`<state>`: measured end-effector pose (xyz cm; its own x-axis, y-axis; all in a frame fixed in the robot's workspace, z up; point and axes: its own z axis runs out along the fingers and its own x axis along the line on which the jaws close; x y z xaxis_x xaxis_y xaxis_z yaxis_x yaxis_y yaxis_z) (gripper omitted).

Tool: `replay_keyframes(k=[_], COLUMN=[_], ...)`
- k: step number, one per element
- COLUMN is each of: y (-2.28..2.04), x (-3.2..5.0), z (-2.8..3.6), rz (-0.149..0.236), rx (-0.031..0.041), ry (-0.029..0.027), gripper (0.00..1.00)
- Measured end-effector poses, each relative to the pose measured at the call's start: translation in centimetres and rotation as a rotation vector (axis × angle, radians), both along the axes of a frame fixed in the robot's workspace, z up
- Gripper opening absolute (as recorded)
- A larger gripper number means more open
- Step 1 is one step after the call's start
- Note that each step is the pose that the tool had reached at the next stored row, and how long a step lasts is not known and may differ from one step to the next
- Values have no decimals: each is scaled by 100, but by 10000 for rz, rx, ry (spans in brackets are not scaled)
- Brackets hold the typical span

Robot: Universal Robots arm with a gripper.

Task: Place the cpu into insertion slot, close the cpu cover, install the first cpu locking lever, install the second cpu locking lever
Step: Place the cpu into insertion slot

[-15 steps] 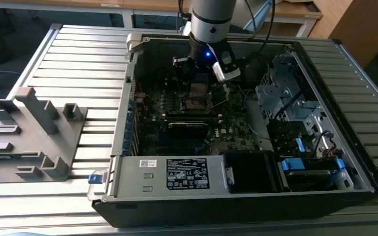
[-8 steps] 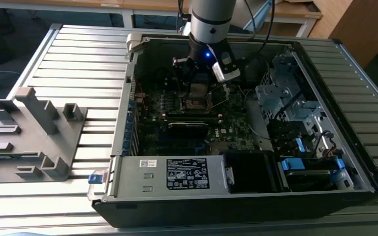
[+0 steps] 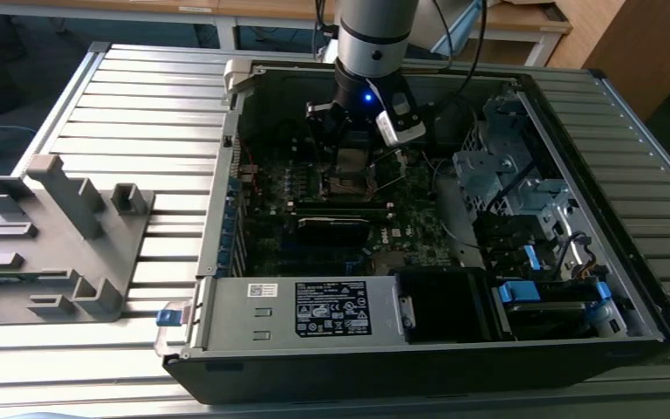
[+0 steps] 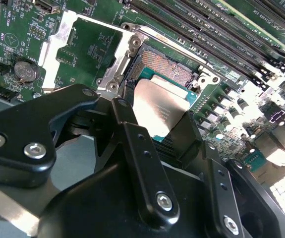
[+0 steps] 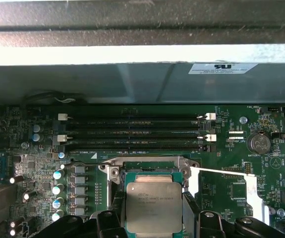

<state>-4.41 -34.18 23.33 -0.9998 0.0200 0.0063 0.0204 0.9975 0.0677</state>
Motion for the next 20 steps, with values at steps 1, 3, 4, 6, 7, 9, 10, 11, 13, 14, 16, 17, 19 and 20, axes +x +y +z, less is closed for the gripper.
replay_keyframes(k=[1,3,4,6,7,9,10,11,13,14,16,17,19,20], y=[0,0,0,0,0,0,0,0,0,0,0,1,0,0], x=[0,0,0,0,0,-1,-2,-3,-4,-4,-4,-5,-10,-11], z=[0,0,0,0,0,-4,-7,-11,-20,-24,-27,-31,-43,-47], rz=[0,0,0,0,0,-1,-1,4,15,20,24,23,22,23], rx=[0,-1,-2,-3,-3,-3,-4,-4,-3,-3,-12,-30,-110,-140], ry=[0,0,0,0,0,-17,-44,-81,-154,-182,-190,-190,-189,-189], gripper=[54,54,54,54,54,54,54,54,54,54,54,54,54,54])
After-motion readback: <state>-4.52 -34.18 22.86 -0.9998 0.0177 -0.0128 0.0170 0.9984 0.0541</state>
